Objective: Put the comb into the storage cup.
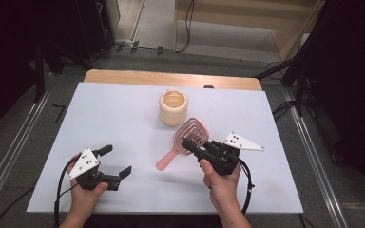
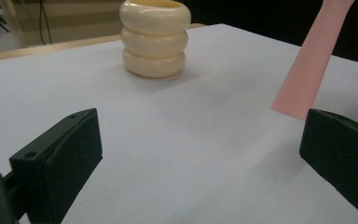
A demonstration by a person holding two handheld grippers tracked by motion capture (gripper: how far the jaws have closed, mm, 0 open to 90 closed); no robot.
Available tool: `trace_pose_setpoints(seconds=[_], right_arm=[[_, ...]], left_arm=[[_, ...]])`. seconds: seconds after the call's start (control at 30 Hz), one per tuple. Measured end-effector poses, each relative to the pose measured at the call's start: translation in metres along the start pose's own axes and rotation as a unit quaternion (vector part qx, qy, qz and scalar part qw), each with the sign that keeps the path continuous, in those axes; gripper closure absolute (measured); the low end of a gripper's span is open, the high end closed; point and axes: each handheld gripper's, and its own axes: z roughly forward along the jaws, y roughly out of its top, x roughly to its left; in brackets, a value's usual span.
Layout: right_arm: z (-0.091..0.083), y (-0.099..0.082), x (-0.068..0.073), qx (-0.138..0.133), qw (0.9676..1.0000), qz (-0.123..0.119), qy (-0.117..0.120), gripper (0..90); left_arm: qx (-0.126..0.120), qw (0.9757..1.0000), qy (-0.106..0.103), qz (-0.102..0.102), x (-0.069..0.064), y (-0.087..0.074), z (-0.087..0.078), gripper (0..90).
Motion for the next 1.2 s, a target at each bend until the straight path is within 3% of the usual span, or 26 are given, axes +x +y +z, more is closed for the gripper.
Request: trace_pose_setpoints(seconds=[0.27,0.37,0.93,1.07,1.2], right_arm=[[-0.002,0.007,-0.002,-0.001,0.9999,-0.008,-0.008,61.8],[-0.002,0.01,-0.002,-0.001,0.9999,-0.011,-0.01,61.8],[0.001,0.023,-0.004,-0.006,0.9998,-0.015,-0.015,61.8],[0.003,0.027,-0.005,-0.005,0.9996,-0.022,-0.017,61.9],[0.006,0.03,-0.005,-0.006,0.9995,-0.024,-0.017,61.9]], left_arm=[[-0.004,0.9998,0.017,-0.009,0.013,-0.006,-0.012,0.0],[-0.004,0.9997,0.026,-0.004,0.017,-0.006,-0.016,0.0],[-0.006,0.9992,0.04,-0.006,0.03,-0.011,-0.031,0.0],[-0.006,0.9989,0.044,-0.015,0.031,-0.013,-0.029,0.0],[-0.006,0.9988,0.047,-0.01,0.029,-0.014,-0.029,0.0]])
